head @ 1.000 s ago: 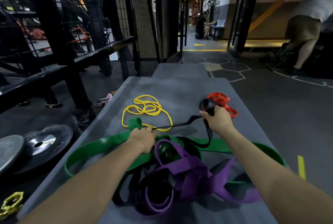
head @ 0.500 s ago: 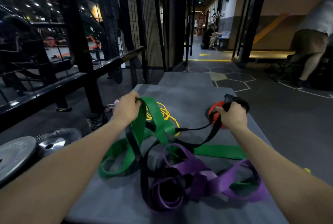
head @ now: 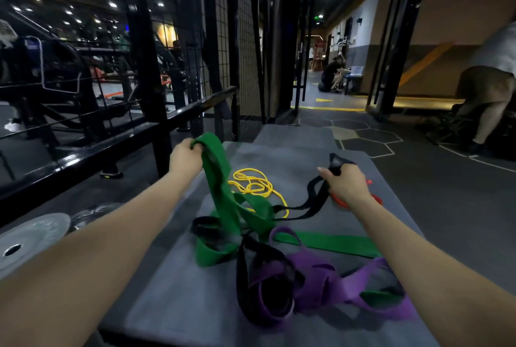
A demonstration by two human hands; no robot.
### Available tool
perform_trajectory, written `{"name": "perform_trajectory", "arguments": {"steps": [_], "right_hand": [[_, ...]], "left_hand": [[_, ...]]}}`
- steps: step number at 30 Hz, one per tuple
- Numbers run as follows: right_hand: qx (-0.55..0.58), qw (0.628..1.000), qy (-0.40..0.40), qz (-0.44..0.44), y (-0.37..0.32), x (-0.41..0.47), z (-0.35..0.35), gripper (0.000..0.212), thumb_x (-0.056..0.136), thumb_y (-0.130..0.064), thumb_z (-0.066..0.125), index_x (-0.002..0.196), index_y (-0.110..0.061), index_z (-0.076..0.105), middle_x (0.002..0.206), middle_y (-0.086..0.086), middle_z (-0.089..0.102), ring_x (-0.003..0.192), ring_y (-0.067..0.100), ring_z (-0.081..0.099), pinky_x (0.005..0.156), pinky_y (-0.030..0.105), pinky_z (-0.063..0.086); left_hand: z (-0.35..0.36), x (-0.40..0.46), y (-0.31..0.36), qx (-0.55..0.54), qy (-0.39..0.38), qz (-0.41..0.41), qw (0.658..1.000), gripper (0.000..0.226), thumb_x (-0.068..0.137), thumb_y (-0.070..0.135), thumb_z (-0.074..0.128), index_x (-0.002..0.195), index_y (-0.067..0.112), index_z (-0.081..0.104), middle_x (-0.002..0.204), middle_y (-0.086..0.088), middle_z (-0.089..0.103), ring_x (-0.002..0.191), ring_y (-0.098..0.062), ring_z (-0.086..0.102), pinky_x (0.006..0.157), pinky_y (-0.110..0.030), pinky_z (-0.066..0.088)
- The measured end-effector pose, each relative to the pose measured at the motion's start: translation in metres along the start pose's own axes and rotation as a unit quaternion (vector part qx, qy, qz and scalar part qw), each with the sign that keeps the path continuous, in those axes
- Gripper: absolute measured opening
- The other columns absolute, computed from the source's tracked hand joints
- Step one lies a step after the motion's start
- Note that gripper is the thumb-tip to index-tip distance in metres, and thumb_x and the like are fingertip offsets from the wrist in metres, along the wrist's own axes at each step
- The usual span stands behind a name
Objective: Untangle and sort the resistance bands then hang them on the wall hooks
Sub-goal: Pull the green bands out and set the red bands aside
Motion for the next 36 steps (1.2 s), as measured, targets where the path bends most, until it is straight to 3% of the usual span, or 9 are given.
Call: {"name": "perform_trajectory", "arguments": {"steps": [5,8,12,16,20,23,25,30,36], "right_hand": [[-0.027,0.997,-0.066,0.018,0.0,-0.002,0.033,0.034,0.085,-0.033,0.065,0.071,-0.004,0.054,0.071,0.014,0.058,0.067,0.025,0.056,0.06,0.031,0.04],[-0.063,0.994,-0.091,0.009,0.002,-0.002,0.051,0.029,0.081,-0.033,0.067,0.078,-0.006,0.059,0.08,0.016,0.061,0.076,0.026,0.059,0.06,0.03,0.042],[-0.186,0.972,-0.144,-0.017,0.004,-0.012,0.065,0.024,0.082,-0.033,0.066,0.091,-0.011,0.063,0.09,0.02,0.063,0.086,0.029,0.061,0.054,0.027,0.034],[-0.249,0.946,-0.207,-0.029,0.001,-0.027,0.078,0.03,0.078,-0.03,0.069,0.099,-0.009,0.063,0.097,0.015,0.066,0.092,0.026,0.064,0.058,0.025,0.039],[-0.3,0.923,-0.224,-0.085,-0.029,-0.036,0.102,0.059,0.073,-0.045,0.072,0.114,-0.005,0.058,0.12,0.017,0.061,0.114,0.029,0.057,0.083,0.03,0.047],[-0.24,0.927,-0.257,-0.132,-0.057,-0.048,0.132,0.071,0.074,-0.039,0.074,0.132,-0.01,0.045,0.133,0.014,0.05,0.123,0.03,0.047,0.1,0.031,0.039],[-0.202,0.942,-0.237,-0.126,-0.063,-0.048,0.137,0.05,0.082,-0.034,0.068,0.124,-0.01,0.055,0.125,0.015,0.059,0.115,0.03,0.055,0.093,0.03,0.042],[-0.172,0.966,-0.136,-0.139,-0.078,-0.028,0.089,0.029,0.086,-0.03,0.063,0.096,-0.002,0.067,0.102,0.024,0.066,0.099,0.035,0.061,0.07,0.031,0.039],[-0.151,0.964,-0.028,-0.216,-0.134,-0.019,0.002,0.028,0.075,0.006,0.049,0.082,-0.01,0.071,0.088,0.02,0.067,0.093,0.037,0.062,0.074,0.036,0.048]], "left_hand": [[-0.006,0.009,0.006,-0.188,-0.015,-0.101,0.977,0.023,0.1,0.016,0.035,0.104,0.006,0.055,0.102,-0.012,0.055,0.065,-0.014,0.051,0.037,-0.019,0.047],[-0.011,0.011,0.014,-0.267,-0.012,-0.134,0.954,0.025,0.099,0.017,0.038,0.113,0.004,0.054,0.083,-0.007,0.056,0.058,-0.014,0.048,0.036,-0.017,0.042],[-0.021,0.009,0.022,-0.339,-0.001,-0.164,0.926,0.02,0.099,0.016,0.04,0.084,0.01,0.05,0.071,-0.002,0.049,0.054,-0.011,0.041,0.033,-0.013,0.037],[-0.027,0.009,0.03,-0.349,-0.023,-0.157,0.924,0.023,0.099,0.017,0.038,0.08,0.012,0.049,0.069,-0.003,0.046,0.048,-0.009,0.037,0.033,-0.011,0.036],[-0.028,0.002,0.049,-0.392,-0.035,-0.135,0.91,0.025,0.1,0.014,0.037,0.077,0.01,0.047,0.063,-0.003,0.042,0.024,-0.002,0.031,0.031,-0.01,0.034],[-0.031,0.001,0.064,-0.416,-0.052,-0.126,0.899,0.026,0.099,0.014,0.038,0.075,0.011,0.048,0.064,-0.002,0.042,0.034,-0.004,0.033,0.03,-0.01,0.03],[-0.039,-0.001,0.067,-0.407,-0.052,-0.126,0.903,0.025,0.098,0.016,0.04,0.074,0.013,0.048,0.065,-0.001,0.043,0.044,-0.006,0.034,0.031,-0.009,0.028],[-0.052,-0.005,0.053,-0.224,-0.071,-0.083,0.968,0.025,0.099,0.019,0.04,0.075,0.018,0.049,0.067,-0.001,0.051,0.028,-0.001,0.047,0.033,-0.011,0.039],[-0.013,-0.014,0.036,-0.039,-0.141,-0.001,0.989,0.023,0.093,-0.001,0.039,0.106,0.001,0.058,0.088,-0.013,0.056,0.064,-0.015,0.048,0.041,-0.007,0.036]]}}
Point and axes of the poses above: each hand's wrist, its own x-axis towards the middle knuckle, its own z-axis out of the palm, y = z × x, the point moved 8 cm from there along x, towards the middle knuckle
